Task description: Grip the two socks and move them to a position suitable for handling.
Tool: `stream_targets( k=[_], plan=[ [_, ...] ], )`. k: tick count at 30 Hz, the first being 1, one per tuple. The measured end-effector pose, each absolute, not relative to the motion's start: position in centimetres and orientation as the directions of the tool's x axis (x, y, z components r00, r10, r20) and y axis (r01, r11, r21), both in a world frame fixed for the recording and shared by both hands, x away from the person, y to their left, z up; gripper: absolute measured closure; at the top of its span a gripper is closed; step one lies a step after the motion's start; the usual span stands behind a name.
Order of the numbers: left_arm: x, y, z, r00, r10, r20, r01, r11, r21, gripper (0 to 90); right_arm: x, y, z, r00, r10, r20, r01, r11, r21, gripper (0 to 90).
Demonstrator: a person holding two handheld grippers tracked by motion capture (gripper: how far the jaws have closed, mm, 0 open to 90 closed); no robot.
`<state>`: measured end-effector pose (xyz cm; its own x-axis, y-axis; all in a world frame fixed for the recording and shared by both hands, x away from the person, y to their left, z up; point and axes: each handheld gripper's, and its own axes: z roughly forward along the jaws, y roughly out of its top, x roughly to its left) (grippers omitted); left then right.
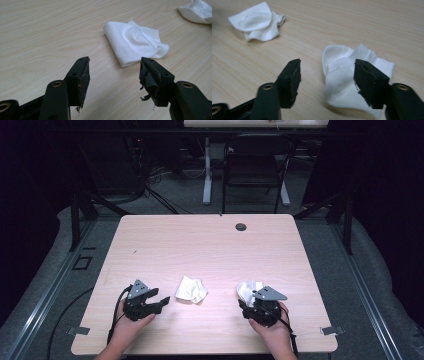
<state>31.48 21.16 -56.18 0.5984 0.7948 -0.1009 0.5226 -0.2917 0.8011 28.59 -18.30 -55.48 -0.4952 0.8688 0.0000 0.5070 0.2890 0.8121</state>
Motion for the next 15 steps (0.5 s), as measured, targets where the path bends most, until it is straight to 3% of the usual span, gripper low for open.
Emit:
stream_targets(
  k=[7,12,15],
  plan=[
    [31.7,21.1,-56.7,0.580,0.811,-0.081,0.534,-0.303,0.789,42.4,28.6,-17.5,-56.3,-0.555,0.828,-0.077,0.469,0.388,0.794,50.9],
    [31.7,21.2,-56.6,0.554,0.831,-0.053,0.540,-0.310,0.782,47.7,28.6,-17.0,-56.2,-0.541,0.841,-0.017,0.523,0.352,0.776,53.6],
    [31.5,21.3,-56.4,0.568,0.821,-0.068,0.525,-0.298,0.797,52.1,28.4,-16.9,-55.9,-0.543,0.840,0.012,0.529,0.331,0.782,59.7]
  ],
)
